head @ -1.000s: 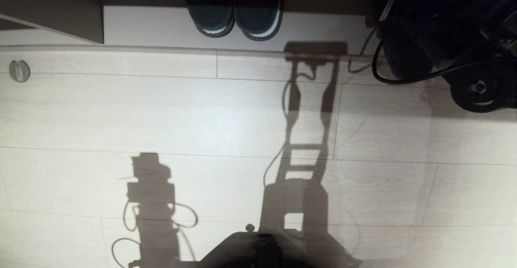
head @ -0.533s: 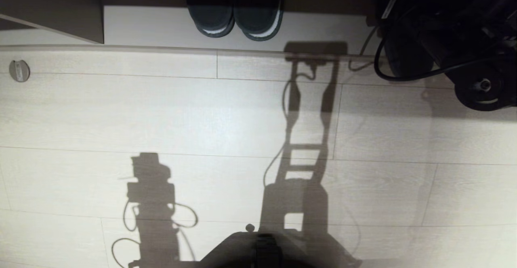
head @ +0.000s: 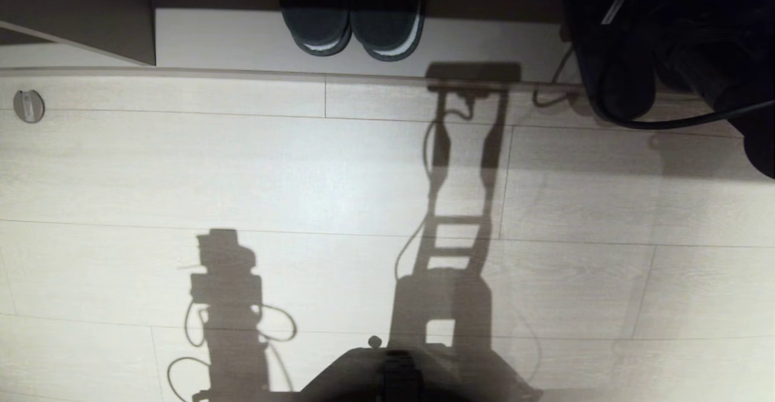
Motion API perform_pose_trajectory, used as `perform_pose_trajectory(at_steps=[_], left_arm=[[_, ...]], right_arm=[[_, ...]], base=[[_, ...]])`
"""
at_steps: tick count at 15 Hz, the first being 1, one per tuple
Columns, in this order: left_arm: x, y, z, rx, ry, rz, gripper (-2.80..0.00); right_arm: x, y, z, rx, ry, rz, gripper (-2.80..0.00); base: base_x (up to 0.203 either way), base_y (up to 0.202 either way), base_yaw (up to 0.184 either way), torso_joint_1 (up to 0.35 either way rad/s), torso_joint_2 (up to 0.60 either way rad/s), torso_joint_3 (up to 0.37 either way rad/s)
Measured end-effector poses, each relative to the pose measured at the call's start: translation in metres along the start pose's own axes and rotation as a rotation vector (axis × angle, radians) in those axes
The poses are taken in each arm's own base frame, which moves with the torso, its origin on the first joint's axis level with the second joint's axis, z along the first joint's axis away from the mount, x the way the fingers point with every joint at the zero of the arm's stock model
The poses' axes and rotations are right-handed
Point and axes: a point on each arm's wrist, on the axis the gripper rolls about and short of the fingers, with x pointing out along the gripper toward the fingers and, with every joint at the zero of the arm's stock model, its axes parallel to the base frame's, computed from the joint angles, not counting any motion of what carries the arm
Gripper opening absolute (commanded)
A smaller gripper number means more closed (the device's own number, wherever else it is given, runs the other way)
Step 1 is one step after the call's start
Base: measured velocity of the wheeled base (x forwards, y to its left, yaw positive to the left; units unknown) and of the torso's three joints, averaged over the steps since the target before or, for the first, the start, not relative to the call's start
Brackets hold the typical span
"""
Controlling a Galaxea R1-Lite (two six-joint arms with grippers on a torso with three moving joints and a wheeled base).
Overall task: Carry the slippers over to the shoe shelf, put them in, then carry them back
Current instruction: Pick up the slippers in the shoe cabinet
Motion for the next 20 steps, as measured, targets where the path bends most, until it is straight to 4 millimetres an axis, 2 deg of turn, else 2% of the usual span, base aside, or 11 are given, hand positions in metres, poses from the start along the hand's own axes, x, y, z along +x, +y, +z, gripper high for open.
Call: perform_pose_trajectory(at_steps=[4, 8, 14, 20], left_arm=[[0.000, 0.000, 0.000, 0.000, 0.000, 0.000, -2.80], [0.000, 0.000, 0.000, 0.000, 0.000, 0.000, -2.80], [0.000, 0.000, 0.000, -0.001, 0.000, 0.000, -2.80], [0.000, 0.000, 0.000, -0.001, 0.000, 0.000, -2.80]], right_arm=[[-0.026, 0.002, 0.001, 0.011, 0.044, 0.045, -2.80], [-0.066, 0.007, 0.001, 0.031, 0.100, 0.103, -2.80], [-0.158, -0.006, 0.000, -0.019, 0.186, 0.149, -2.80], [-0.239, -0.027, 0.020, -0.045, 0.197, 0.130, -2.80]], base=[[0.000, 0.000, 0.000, 0.000, 0.00, 0.000], [0.000, 0.000, 0.000, 0.000, 0.00, 0.000], [0.000, 0.000, 0.000, 0.000, 0.00, 0.000], [0.000, 0.000, 0.000, 0.000, 0.00, 0.000]])
